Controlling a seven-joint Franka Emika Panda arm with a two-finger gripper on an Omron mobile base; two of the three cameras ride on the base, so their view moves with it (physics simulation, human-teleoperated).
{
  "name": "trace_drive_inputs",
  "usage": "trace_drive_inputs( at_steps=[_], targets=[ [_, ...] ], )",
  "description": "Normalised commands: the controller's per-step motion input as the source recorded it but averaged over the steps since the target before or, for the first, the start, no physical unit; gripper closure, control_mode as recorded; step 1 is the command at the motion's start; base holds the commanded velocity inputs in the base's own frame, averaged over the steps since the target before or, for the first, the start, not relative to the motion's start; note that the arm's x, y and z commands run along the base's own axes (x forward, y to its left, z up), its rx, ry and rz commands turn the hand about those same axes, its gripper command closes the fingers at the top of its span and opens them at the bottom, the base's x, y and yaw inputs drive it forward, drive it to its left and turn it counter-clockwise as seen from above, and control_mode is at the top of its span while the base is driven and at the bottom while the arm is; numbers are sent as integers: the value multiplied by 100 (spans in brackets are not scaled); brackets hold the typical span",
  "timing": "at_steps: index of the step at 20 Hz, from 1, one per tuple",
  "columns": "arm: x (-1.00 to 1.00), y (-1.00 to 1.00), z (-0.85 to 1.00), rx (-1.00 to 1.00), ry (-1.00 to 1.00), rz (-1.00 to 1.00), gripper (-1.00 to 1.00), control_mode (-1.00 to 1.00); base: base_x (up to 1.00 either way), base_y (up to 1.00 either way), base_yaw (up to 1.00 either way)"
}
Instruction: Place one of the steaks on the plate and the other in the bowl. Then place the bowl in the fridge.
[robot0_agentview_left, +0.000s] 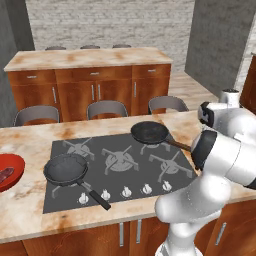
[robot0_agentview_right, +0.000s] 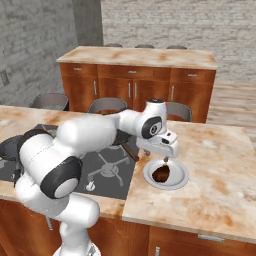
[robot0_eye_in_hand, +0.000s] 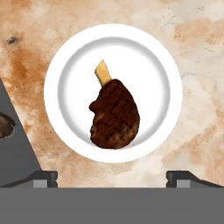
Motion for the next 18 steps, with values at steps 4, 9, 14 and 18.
trace_drive_inputs(
  at_steps=[4,9,14,18],
  targets=[
    [-96,100,51,-11,-2,0,-100,-100,0,0,0],
    [-55,100,23,-9,0,10,-100,-100,0,0,0],
    [-4,100,27,11,-2,34,-100,-100,0,0,0],
    [0,100,3,11,0,44,-100,-100,0,0,0]
  ],
)
